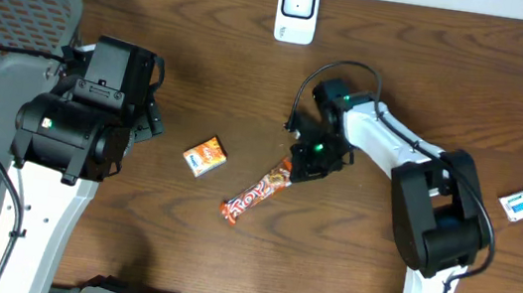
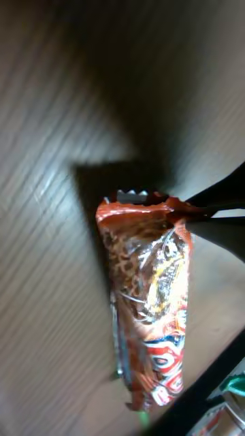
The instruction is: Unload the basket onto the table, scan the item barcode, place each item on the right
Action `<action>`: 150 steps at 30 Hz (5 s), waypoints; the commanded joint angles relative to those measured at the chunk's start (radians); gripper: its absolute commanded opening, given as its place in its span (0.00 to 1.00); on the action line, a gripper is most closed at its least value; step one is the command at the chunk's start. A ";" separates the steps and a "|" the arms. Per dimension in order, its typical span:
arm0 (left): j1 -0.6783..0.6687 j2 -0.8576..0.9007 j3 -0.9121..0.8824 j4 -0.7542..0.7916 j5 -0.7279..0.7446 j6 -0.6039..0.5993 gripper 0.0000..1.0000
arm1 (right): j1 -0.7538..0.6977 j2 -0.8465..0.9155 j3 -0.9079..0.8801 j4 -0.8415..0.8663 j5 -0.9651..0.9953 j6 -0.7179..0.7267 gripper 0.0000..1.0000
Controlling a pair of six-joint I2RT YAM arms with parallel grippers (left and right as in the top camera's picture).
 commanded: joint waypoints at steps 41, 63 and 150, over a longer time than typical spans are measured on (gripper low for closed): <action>0.005 0.002 0.000 0.000 -0.013 0.010 0.94 | 0.124 -0.038 -0.071 0.153 0.218 1.124 0.86; 0.005 0.002 0.000 0.000 -0.013 0.010 0.94 | 0.203 -0.374 0.054 -0.014 1.041 0.938 0.01; 0.005 0.002 0.000 0.000 -0.013 0.010 0.94 | 0.055 -0.179 -0.100 0.490 -1.085 -0.254 0.20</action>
